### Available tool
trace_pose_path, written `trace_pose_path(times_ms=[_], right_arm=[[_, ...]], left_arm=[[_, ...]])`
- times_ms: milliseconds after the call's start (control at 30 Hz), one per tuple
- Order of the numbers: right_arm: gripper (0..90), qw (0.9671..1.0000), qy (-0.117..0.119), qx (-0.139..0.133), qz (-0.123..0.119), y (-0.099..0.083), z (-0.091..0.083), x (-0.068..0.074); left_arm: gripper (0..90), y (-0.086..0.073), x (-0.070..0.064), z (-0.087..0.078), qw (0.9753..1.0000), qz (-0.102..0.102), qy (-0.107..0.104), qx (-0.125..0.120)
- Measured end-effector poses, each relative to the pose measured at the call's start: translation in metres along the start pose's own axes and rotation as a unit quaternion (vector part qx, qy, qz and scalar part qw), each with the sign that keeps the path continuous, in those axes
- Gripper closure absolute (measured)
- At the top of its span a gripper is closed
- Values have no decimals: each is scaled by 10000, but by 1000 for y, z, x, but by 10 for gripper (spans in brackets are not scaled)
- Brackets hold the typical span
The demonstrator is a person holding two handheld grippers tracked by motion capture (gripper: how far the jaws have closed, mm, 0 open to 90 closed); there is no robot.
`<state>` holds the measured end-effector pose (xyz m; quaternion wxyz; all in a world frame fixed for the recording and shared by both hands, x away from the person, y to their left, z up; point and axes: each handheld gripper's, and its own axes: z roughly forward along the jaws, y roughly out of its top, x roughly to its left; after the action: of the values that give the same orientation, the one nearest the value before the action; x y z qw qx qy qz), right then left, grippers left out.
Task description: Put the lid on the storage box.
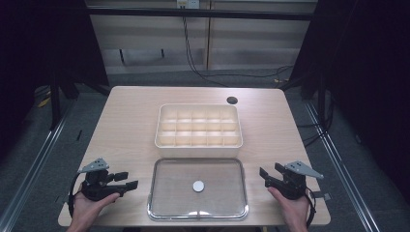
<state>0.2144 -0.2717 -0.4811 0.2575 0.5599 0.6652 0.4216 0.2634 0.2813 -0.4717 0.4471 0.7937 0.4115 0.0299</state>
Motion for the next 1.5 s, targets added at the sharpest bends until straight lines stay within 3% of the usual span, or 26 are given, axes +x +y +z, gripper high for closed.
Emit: trace_pose_path(times_ms=[100,200,233,267,300,333,633,867,967,1033,1133,1233,1333,1433,1500], right_arm=[[369,9999,32,-99,103,2,-5,1],[391,9988,369,-54,307,5,-11,0],[391,9988,369,-54,307,5,-11,0],[401,9984,458,132,290,5,-11,1],[401,9984,458,132,290,5,-11,1],[391,9962,666,328,453,6,-10,1],[362,9930,991,566,299,18,-14,17],[306,9894,1319,574,191,39,-8,28],[302,9884,1359,655,172,44,-5,31],[299,9866,1440,771,34,49,-2,37],[315,9843,1558,831,32,54,6,44],[363,9845,1482,936,-45,54,16,44],[373,9848,1426,996,-27,50,24,42],[394,9847,1367,1086,-4,42,34,39],[387,9825,1367,1266,-12,36,39,37]], left_arm=[[365,0,1,-1,10000,9,-53,8],[387,-1,-2,0,9999,61,-85,60],[387,-1,-3,1,9999,80,-90,90],[391,-1,-4,2,9999,82,-109,106],[391,0,-5,3,9998,98,-82,131],[398,0,-6,3,9998,91,-74,157],[411,9,-21,4,9998,123,-70,137],[357,29,-18,17,9998,109,-123,90],[342,36,-16,19,9998,137,-70,117],[341,41,-15,22,9998,99,-91,152],[329,44,-18,27,9989,320,54,332],[329,36,-24,32,9993,284,-59,226],[338,29,-23,38,9986,325,-88,401],[354,27,-20,40,9988,205,-84,428],[355,27,-18,41,9988,213,-119,424]])
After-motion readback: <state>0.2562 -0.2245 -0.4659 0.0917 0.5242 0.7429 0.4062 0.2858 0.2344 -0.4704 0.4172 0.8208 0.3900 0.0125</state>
